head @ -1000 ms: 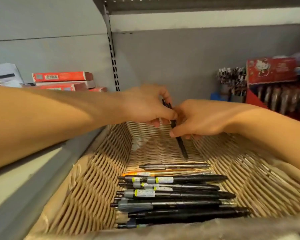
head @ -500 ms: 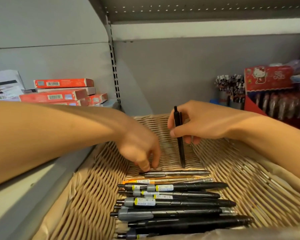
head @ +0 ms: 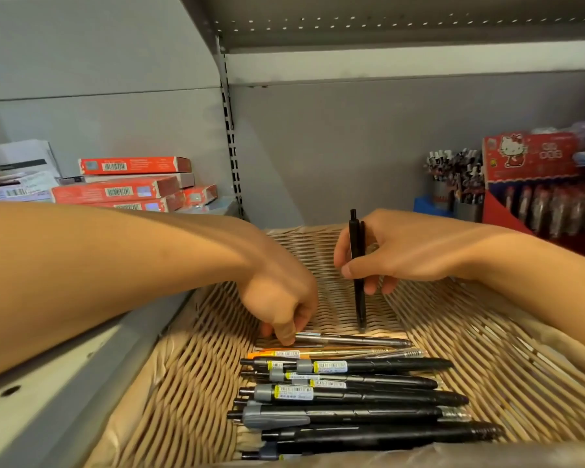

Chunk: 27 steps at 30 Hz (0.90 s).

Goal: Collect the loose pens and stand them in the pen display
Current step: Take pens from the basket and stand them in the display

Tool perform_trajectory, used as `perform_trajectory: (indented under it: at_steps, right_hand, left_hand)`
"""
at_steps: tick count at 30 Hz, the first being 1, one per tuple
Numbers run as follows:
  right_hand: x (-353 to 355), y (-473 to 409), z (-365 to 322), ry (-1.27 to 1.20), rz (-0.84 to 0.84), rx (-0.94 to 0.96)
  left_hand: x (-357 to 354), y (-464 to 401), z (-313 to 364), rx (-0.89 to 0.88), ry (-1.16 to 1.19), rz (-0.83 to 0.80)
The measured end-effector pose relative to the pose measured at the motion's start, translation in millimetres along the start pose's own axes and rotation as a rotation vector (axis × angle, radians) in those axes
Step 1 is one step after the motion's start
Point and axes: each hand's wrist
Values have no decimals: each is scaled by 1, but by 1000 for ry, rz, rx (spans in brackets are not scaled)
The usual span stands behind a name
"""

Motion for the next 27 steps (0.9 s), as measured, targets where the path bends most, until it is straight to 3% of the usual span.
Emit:
perform_trajectory:
  at_steps: [4,8,12,15,19,22,27]
  right_hand:
    - [1,0,-1,45,49,-13]
    - [3,1,-1,59,129,-33]
    - [4,0,0,29,180,-55]
    - [3,-1,-1,33,147,-55]
    - [4,-1,0,41,126,-48]
    - [5,0,-2,68,87,-36]
    - [4,1,-6,76,31,21]
  left_hand:
    - [2,-13,-9,-71,31,30]
    - [12,-9,-21,-155,209,103]
    - [21,-11,-30,-239,530,358]
    - [26,-10,-31,-273,623,531]
    - [26,-7,-25,-312,618,683]
    - [24,-6,-19,-335,468,769]
    - [17,-3,-14,-345,374,635]
Point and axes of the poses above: each hand's wrist, its own y-axis away from the middle knuckle, its own x-axis out of the back of the hand, z = x × y, and after that the axes turned 15 degrees about y, right-handed
